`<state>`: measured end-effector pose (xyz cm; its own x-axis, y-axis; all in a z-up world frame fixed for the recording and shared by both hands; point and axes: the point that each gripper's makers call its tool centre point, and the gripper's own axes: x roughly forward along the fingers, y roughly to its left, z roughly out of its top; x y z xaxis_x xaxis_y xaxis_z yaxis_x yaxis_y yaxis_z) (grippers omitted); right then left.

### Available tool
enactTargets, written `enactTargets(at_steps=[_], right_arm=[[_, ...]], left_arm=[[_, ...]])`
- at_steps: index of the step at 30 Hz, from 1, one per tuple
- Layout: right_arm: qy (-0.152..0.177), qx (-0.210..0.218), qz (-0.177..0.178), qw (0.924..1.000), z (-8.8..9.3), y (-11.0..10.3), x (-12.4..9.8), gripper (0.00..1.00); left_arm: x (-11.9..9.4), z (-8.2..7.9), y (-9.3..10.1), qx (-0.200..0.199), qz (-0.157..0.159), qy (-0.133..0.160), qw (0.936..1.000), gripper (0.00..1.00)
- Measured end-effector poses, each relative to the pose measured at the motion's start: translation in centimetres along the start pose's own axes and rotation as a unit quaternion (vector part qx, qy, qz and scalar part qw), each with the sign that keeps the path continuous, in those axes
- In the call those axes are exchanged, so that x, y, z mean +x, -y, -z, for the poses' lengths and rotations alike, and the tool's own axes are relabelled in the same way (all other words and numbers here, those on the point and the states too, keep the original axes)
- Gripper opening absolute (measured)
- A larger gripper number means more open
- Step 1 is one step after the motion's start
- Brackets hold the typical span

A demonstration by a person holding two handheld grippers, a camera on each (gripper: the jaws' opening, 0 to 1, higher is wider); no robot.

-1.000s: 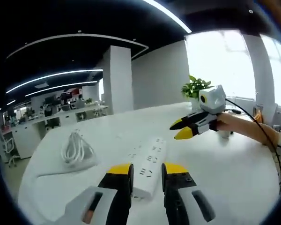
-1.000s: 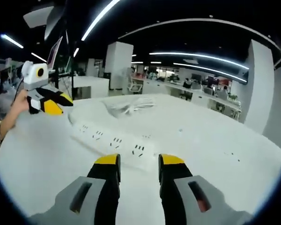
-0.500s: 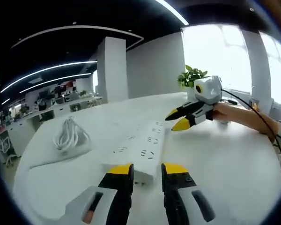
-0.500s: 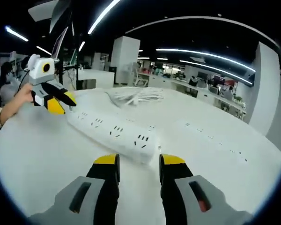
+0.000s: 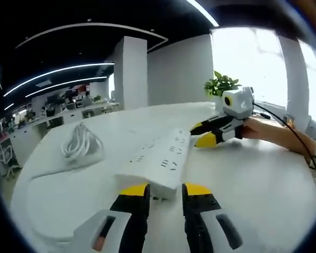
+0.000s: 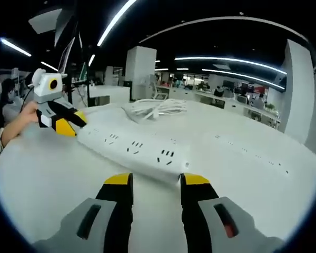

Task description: Straighten the power strip on the desk, plug the charger into it

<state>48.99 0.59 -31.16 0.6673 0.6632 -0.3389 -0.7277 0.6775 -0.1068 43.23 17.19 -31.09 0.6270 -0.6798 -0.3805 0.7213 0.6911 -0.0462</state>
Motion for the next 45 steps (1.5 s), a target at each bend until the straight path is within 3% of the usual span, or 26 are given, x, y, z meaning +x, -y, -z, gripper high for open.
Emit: enactTargets(at_steps=[4,18,32,45], right_arm=[[0.020,0.032,0.005,0.9993,-0.1,0.3,0.2,0.35],[0.037,0.057,0.008,0.9977,-0.1,0.3,-0.1,0.32],[0.046,0.068,-0.009,0.9965,0.2,-0.7,-1.3,0.28],[0.048,0.059,-0.018,0.9969,0.6,-2.8,-3.0,0.26]], left_arm=[[0.1,0.0,-0.1,0.009,-0.005,0.000,0.9999,0.23],[0.0,0.0,0.0,0.008,0.002,0.010,0.9999,0.23],[-0.4,0.3,0.1,0.008,0.002,0.016,0.9998,0.24],[-1.5,1.0,0.6,0.017,0.011,0.016,0.9997,0.23]])
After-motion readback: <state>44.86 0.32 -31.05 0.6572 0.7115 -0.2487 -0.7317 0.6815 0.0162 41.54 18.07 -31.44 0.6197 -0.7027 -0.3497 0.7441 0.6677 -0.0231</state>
